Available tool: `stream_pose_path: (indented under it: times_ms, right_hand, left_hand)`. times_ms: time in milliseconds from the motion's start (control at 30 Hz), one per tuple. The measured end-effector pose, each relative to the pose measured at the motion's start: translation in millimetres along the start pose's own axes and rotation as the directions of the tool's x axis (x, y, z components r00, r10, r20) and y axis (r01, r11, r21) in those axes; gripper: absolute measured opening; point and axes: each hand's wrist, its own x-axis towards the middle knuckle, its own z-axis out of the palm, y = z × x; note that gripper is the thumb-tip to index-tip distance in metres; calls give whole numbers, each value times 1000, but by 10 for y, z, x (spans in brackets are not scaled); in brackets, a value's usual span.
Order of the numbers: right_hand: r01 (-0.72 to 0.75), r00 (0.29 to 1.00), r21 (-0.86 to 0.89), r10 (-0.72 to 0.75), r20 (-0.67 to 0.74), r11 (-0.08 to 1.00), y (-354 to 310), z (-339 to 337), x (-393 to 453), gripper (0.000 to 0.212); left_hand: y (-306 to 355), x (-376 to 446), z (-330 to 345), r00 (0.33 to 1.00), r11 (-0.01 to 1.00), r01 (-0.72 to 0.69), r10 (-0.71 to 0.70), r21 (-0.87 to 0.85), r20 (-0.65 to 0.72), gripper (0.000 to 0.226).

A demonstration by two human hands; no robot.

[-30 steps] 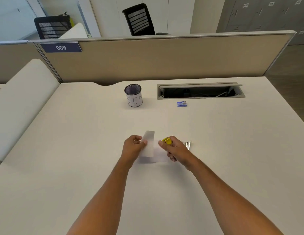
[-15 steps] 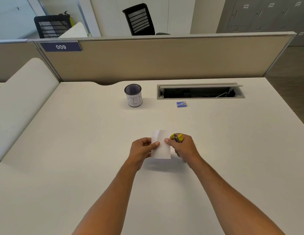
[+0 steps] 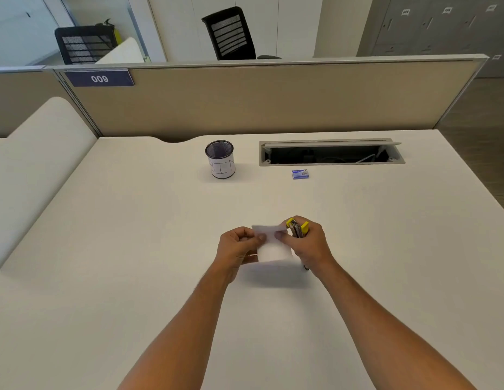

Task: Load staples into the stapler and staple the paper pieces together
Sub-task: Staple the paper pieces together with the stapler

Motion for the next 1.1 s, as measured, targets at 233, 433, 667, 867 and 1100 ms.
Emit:
stream_pose_path:
  times_ms: [233, 433, 667, 867, 1100]
  right_hand:
    - [63, 997, -102, -68, -48, 993, -33, 5, -17, 47]
    - [51, 991, -155, -69, -114, 987, -39, 10, -31, 47]
    - [140, 989, -220, -147, -15, 965, -9, -22, -27, 45]
    - [9, 1000, -60, -8, 5, 998, -46, -25, 0, 26]
    - [-211, 977, 217, 214, 10, 953, 27, -95, 37, 39]
  left_hand:
    - [37, -7, 13, 973, 963, 230, -226, -140, 48, 39]
    - [40, -15, -9, 961, 957, 248, -222, -153, 165, 58]
    - [-7, 70, -28, 988, 984, 135, -125, -114, 91, 33]
    - [-33, 66, -60, 999, 998, 16, -19, 66, 33, 23]
    - [-42, 70, -70, 998, 999, -24, 23, 35, 53, 16]
